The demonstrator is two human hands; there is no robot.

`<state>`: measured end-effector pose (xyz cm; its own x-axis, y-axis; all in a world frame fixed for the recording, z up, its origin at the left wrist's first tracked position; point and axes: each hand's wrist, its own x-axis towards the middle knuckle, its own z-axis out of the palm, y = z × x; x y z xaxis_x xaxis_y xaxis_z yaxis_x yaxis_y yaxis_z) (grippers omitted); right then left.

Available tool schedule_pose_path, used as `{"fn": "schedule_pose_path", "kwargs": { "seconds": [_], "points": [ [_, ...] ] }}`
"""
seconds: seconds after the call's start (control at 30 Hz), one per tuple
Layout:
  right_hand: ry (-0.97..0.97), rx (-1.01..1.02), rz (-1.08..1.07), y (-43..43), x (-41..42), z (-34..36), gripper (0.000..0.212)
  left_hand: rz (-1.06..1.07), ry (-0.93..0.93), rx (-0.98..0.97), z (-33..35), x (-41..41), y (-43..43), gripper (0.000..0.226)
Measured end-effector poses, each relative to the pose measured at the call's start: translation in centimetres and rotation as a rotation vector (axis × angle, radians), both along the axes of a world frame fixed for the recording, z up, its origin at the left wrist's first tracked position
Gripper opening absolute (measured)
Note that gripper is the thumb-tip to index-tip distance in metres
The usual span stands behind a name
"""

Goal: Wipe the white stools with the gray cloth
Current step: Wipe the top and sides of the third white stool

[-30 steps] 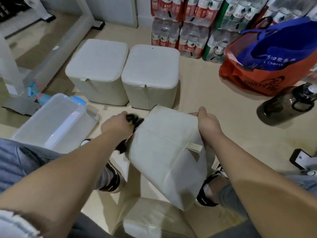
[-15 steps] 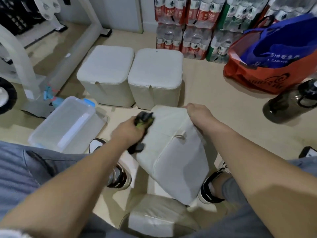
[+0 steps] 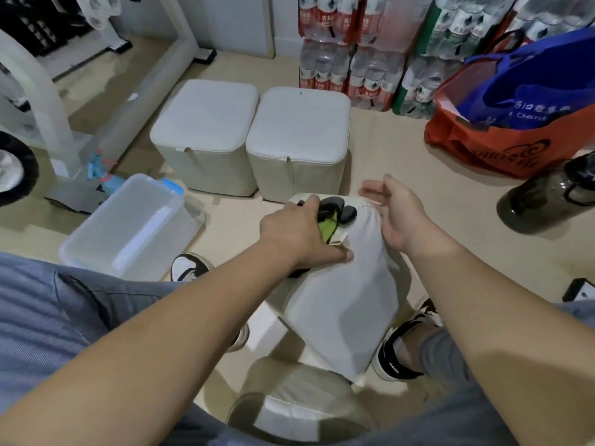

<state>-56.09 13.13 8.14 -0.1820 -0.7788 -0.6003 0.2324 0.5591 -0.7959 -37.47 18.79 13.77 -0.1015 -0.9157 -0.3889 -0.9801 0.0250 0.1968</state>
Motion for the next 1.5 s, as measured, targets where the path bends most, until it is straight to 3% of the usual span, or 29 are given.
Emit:
{"fn": "schedule_pose_path", "kwargs": {
  "seconds": [0.07, 0.13, 0.17, 0.27, 0.3, 0.43, 0.63, 0.7, 0.83, 0.97, 1.07, 1.1, 1.17, 1.23, 1.3, 1.37, 1.43, 1.5],
  "points": [
    [0.21, 0.129, -0.138, 1.0, -2.2, -1.4, 0.037, 0.051, 0.046, -0.002, -0.8, 0.9, -0.4, 0.095],
    [0.492, 0.414, -0.113, 3.2, -4.0, -3.9, 0.056, 0.079, 0.068, -0.049, -1.6, 2.3, -0.4, 0.083],
    [0.494, 0.538, -0.039, 4.8, -4.2, -5.6, 0.066, 0.109, 0.108, -0.071, -1.9, 3.3, -0.1, 0.077],
    [0.061, 0.815, 0.103, 8.5, -2.1, -5.5, 0.1, 0.247, 0.196, -0.113, -2.7, 6.4, 0.4, 0.068],
    [0.014, 0.795, 0.134, 8.7, -1.5, -5.0, 0.102, 0.292, 0.198, -0.119, -2.7, 7.3, 0.2, 0.066],
    [0.175, 0.639, 0.177, 5.2, -0.2, -2.8, 0.088, 0.466, 0.3, -0.113, -2.8, 8.9, -0.3, 0.055],
    [0.64, 0.321, 0.223, -0.7, -3.0, -0.4, 0.103, 0.818, 0.71, -0.013, -5.3, 4.8, 2.7, 0.059],
    [0.713, 0.286, 0.279, -2.6, -4.0, 1.5, 0.101, 0.875, 0.836, 0.081, -6.4, 2.5, 3.9, 0.046],
    [0.978, 0.258, 0.493, -5.4, -6.0, 3.6, 0.079, 0.904, 0.999, 0.252, -8.2, -2.5, 4.5, 0.016],
    [1.153, 0.15, 0.627, -10.0, -8.3, 4.2, 0.068, 0.963, 1.088, 0.364, -8.7, -7.4, 1.5, 0.017],
    [1.191, -0.044, 0.789, -14.6, -10.4, 4.0, 0.034, 0.997, 1.192, 0.348, -8.8, -11.1, -2.1, 0.017],
    [1.178, -0.117, 0.824, -15.4, -10.9, 3.7, 0.038, 1.0, 1.204, 0.349, -8.9, -12.2, -3.5, 0.018],
    [1.231, -0.178, 0.786, -15.8, -11.8, 2.2, 0.069, 1.009, 1.18, 0.387, -9.8, -14.3, -6.3, 0.027],
    [1.335, -0.073, 0.521, -15.2, -12.9, 0.2, 0.083, 1.036, 1.147, 0.446, -11.1, -16.2, -8.4, 0.042],
    [1.238, 0.205, 0.265, -13.5, -14.5, -1.5, 0.101, 1.033, 1.111, 0.484, -12.4, -17.4, -8.8, 0.059],
    [0.96, 0.385, 0.088, -11.3, -16.0, -3.3, 0.121, 0.999, 1.119, 0.49, -13.4, -17.9, -8.2, 0.066],
    [0.66, 0.378, -0.052, -9.2, -16.4, -5.0, 0.118, 0.969, 1.164, 0.462, -13.9, -17.8, -7.9, 0.056],
    [0.552, 0.3, -0.131, -8.6, -16.5, -6.1, 0.108, 0.933, 1.159, 0.436, -13.8, -17.6, -8.4, 0.05]
  ]
}}
